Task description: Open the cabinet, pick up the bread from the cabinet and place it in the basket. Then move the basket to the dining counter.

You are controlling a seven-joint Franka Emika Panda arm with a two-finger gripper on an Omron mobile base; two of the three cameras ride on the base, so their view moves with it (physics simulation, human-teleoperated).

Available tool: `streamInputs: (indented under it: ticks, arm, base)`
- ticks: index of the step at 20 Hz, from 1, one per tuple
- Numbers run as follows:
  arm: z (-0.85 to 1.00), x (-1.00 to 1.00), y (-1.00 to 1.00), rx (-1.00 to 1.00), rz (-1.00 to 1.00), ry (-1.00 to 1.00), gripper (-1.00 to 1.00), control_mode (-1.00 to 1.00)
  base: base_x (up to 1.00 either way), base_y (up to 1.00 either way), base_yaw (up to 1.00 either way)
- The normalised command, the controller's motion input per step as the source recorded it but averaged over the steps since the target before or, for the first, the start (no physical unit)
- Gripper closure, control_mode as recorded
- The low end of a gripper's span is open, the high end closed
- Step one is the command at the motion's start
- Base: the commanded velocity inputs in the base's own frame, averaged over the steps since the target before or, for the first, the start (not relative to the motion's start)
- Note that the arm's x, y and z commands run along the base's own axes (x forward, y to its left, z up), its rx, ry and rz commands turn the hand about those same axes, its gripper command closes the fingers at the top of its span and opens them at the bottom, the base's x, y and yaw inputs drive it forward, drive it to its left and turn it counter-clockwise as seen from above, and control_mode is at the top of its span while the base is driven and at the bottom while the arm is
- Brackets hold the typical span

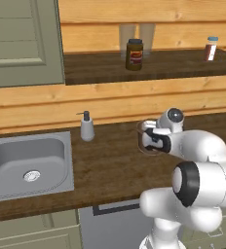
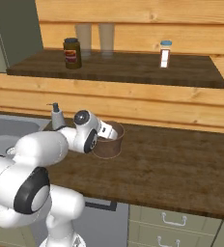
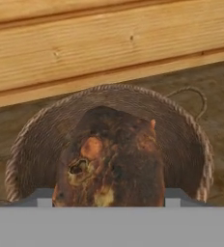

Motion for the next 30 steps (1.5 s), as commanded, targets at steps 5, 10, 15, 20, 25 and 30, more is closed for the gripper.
streamInputs:
  ticks: [5,10,15,20,25,30]
  arm:
    - [-0.13,0.32,-0.02,0.00,0.00,0.00,1.00,-1.00]
    - [-0.10,0.35,-0.03,0.00,0.00,0.00,1.00,-1.00]
    - [-0.17,0.44,-0.04,0.00,0.00,0.00,1.00,-1.00]
    - [-0.17,0.42,-0.11,0.00,0.00,0.00,1.00,-1.00]
    - [-0.23,0.43,-0.07,0.00,0.00,0.02,1.00,-1.00]
    - [-0.14,-0.11,-0.02,0.00,0.00,0.00,-1.00,-1.00]
  base:
    - [0.00,0.00,0.00]
    - [0.00,0.00,0.00]
    - [0.00,0.00,0.00]
    - [0.00,0.00,0.00]
    - [0.00,0.00,0.00]
    - [0.00,0.00,0.00]
